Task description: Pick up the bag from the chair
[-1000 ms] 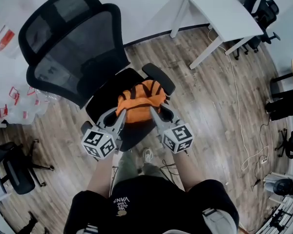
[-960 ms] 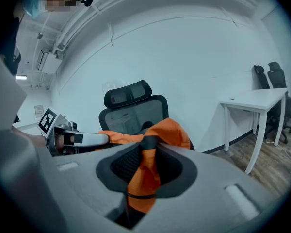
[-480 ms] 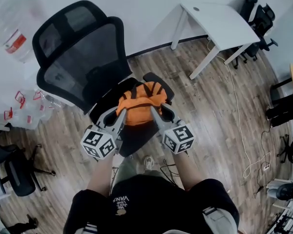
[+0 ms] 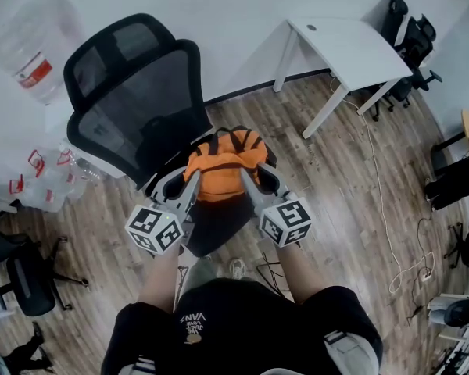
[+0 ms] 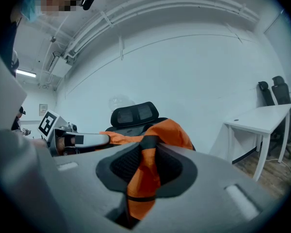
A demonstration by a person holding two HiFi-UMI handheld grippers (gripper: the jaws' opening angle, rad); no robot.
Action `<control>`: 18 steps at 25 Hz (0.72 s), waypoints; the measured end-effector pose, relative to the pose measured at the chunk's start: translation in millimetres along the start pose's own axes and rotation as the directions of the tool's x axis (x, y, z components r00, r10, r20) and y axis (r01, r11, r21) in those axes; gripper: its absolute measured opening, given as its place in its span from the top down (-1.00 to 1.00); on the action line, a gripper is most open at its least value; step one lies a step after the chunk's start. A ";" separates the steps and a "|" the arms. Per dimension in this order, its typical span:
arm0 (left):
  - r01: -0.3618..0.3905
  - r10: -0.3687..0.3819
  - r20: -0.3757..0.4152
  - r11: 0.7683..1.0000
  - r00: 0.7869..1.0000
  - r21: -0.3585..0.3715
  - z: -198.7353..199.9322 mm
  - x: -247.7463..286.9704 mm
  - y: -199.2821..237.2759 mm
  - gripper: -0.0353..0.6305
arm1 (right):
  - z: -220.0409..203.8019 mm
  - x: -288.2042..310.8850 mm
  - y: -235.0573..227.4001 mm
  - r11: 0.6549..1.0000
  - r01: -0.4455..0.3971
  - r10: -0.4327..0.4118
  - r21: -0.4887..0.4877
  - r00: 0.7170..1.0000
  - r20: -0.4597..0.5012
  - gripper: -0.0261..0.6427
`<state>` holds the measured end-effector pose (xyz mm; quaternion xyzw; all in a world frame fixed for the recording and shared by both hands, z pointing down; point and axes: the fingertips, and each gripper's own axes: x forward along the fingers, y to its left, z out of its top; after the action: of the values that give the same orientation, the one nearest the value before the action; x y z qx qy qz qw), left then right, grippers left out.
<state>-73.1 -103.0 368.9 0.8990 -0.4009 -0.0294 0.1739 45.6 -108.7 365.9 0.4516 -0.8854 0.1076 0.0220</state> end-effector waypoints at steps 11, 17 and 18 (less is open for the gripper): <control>0.013 -0.015 0.041 0.999 0.999 0.051 32.5 -10.1 -17.9 0.70 | 30.9 -13.6 13.0 1.000 -0.002 0.003 -0.009 0.999 0.050 0.67; 0.024 -0.029 0.068 0.997 0.997 0.070 49.7 -16.4 -25.6 0.70 | 49.4 -20.1 20.8 1.000 -0.004 0.005 -0.024 0.997 0.077 0.67; 0.025 -0.030 0.073 0.997 0.997 0.073 52.1 -17.3 -26.7 0.70 | 52.2 -20.8 21.9 1.000 -0.004 0.006 -0.027 0.997 0.080 0.67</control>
<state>-75.9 -88.9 309.6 0.9085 -0.3952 -0.0505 0.1261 43.3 -90.7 308.3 0.4529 -0.8882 0.0775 -0.0079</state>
